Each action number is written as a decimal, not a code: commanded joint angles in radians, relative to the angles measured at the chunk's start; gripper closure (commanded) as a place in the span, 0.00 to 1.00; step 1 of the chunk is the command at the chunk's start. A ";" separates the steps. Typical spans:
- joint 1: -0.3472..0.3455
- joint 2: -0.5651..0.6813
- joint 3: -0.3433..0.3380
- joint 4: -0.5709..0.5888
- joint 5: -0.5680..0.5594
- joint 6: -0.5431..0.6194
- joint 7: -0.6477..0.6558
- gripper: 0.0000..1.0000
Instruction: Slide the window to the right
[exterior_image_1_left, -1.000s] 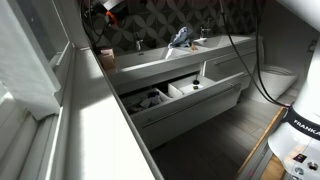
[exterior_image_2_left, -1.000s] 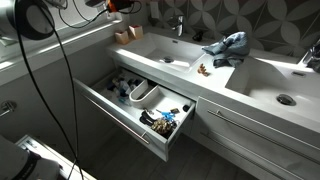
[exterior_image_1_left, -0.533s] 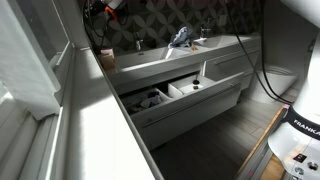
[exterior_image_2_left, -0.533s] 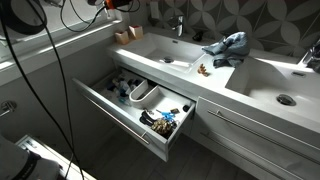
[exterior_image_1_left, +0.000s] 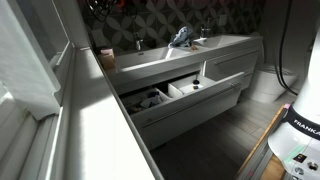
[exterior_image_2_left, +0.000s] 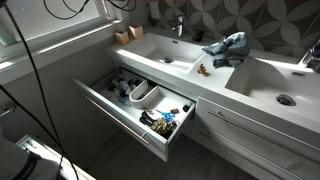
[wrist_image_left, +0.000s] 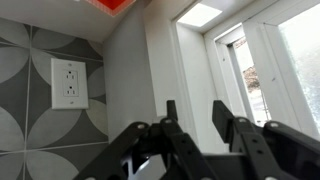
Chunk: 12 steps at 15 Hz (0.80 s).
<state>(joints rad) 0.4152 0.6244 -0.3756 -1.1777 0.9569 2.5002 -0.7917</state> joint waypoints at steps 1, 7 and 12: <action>0.076 -0.182 -0.078 -0.243 -0.055 -0.086 0.132 0.26; 0.191 -0.390 -0.191 -0.536 -0.207 -0.187 0.378 0.00; 0.277 -0.625 -0.250 -0.778 -0.464 -0.241 0.622 0.00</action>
<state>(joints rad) 0.6322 0.1884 -0.5923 -1.7803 0.6476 2.2923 -0.3113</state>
